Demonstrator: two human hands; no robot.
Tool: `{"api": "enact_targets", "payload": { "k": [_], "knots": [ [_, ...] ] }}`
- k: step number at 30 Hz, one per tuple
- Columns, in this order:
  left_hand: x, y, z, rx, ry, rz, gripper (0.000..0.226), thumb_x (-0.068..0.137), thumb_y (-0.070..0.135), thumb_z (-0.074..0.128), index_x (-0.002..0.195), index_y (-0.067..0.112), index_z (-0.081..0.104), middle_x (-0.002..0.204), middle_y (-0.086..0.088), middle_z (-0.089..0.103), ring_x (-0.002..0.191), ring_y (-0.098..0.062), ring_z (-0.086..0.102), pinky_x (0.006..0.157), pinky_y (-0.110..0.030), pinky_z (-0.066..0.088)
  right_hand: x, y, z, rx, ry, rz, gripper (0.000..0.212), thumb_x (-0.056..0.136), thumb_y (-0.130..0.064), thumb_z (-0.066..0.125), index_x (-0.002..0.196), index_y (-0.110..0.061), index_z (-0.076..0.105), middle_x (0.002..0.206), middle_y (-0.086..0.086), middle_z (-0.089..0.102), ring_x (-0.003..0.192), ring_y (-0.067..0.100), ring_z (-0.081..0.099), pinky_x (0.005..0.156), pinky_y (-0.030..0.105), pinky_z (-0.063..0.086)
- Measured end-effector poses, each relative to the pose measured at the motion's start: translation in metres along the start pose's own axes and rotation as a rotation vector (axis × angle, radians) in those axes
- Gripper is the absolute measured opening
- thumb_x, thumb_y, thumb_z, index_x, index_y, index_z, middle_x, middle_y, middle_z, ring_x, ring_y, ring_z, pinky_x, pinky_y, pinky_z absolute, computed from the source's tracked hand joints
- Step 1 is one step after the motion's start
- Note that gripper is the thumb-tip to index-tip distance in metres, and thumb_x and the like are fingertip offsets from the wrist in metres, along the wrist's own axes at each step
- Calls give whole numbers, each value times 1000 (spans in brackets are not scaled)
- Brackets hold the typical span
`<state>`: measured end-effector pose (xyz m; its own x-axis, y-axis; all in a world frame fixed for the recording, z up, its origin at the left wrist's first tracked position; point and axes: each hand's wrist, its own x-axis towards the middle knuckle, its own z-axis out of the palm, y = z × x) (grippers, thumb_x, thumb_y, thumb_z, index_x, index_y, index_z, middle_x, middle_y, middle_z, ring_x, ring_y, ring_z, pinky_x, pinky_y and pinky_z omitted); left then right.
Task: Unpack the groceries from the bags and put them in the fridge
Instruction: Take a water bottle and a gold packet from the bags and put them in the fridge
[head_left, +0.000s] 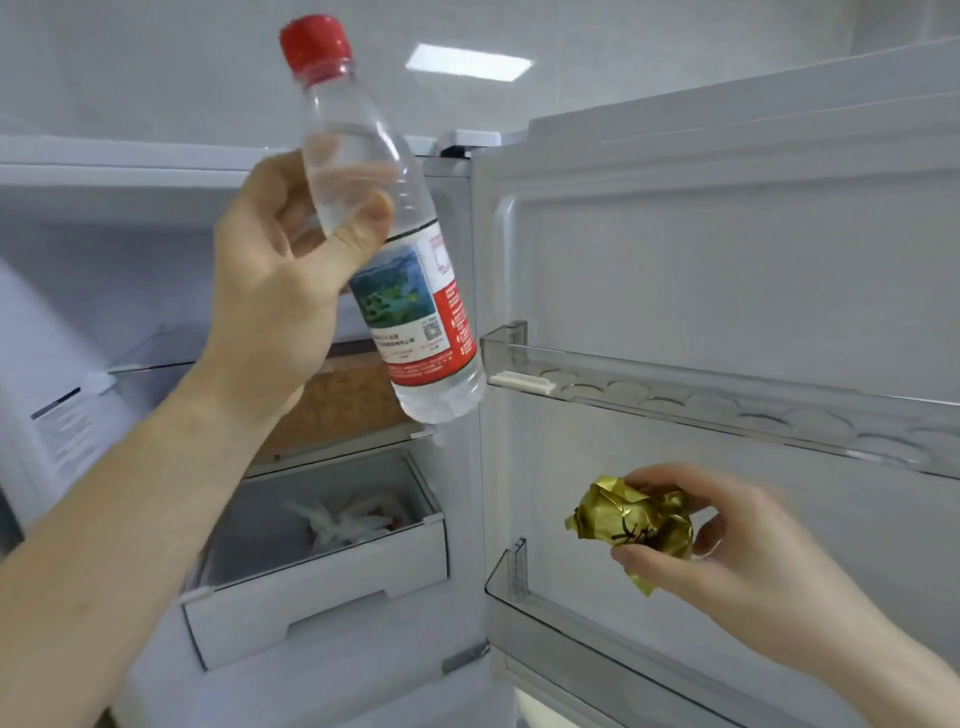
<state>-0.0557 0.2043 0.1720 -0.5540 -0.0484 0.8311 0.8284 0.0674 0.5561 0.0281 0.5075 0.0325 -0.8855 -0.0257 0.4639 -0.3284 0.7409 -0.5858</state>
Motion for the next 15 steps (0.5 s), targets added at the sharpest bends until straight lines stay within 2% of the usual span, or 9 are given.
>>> {"api": "enact_targets", "payload": {
  "k": [2,4,6,8,10,12,15],
  "knots": [
    [-10,-7,-21,61,-17,-52,50,87,28,79,130,12,58,126,-4,70,120,-20,66,98,-42,56,9,-2,11,9,-32,-16,37,72,-45,88,101,-53,67,106,-45,57,86,-9,59,66,13,48],
    [-21,-20,-39,165,-54,-87,56,87,14,79,136,10,51,127,-1,69,118,-11,66,91,-25,56,18,-6,22,38,-70,-31,37,72,-45,88,102,-52,67,104,-42,59,77,-7,61,64,12,47],
    [-36,-38,-51,245,-111,-153,59,86,0,77,135,16,49,122,4,70,111,-7,69,86,-20,57,25,-10,33,73,-95,-40,37,72,-42,89,101,-51,68,103,-39,61,72,-5,62,61,13,48],
    [-56,-62,-60,280,-150,-249,62,82,-4,79,132,24,53,122,5,69,110,-8,70,88,-25,60,30,-9,44,92,-114,-44,37,71,-42,90,101,-50,69,102,-37,63,69,-4,62,59,14,47],
    [-77,-88,-68,365,-178,-289,67,79,0,84,130,33,56,127,5,64,117,-12,66,94,-36,60,31,-6,52,87,-127,-38,38,69,-45,89,101,-52,69,102,-36,63,68,-5,61,60,14,48],
    [-93,-112,-75,516,-213,-246,68,74,7,89,125,36,57,125,8,58,118,-12,61,99,-42,56,30,-1,57,96,-145,-16,37,70,-45,88,100,-53,69,102,-37,63,64,-4,61,63,12,48],
    [-113,-145,-78,688,-293,-165,63,71,11,90,117,37,56,121,17,56,111,-9,59,95,-38,52,27,8,62,104,-158,12,35,71,-42,89,98,-50,69,101,-41,62,71,-10,61,66,11,47]
  ]
}}
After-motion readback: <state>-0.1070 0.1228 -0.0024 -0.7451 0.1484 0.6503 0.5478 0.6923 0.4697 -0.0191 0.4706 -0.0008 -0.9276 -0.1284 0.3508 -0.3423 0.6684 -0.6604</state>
